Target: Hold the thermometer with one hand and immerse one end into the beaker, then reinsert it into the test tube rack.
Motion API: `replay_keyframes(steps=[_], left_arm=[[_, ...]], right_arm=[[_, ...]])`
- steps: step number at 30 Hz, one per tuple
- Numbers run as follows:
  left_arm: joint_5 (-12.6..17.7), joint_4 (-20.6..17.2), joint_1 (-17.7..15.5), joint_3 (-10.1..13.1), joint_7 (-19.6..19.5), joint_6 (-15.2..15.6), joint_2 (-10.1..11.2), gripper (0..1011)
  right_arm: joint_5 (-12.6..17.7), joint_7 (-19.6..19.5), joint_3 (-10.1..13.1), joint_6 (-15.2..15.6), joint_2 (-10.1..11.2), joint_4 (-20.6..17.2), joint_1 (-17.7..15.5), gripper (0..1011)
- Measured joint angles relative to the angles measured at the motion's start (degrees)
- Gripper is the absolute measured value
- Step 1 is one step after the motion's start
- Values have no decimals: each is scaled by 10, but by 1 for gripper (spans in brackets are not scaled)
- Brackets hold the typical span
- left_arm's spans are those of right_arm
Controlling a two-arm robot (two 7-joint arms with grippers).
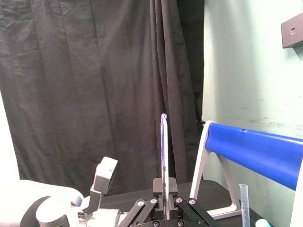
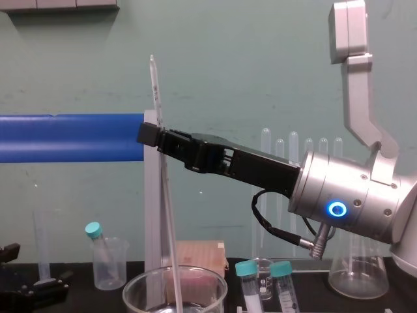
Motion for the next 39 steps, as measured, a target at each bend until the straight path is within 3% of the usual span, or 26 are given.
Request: replay_keyframes(steps=[39], left_arm=[[0, 0, 0, 0, 0, 0, 0, 1008]], right_arm=[[1, -1, 0, 2, 0, 1, 1, 57]])
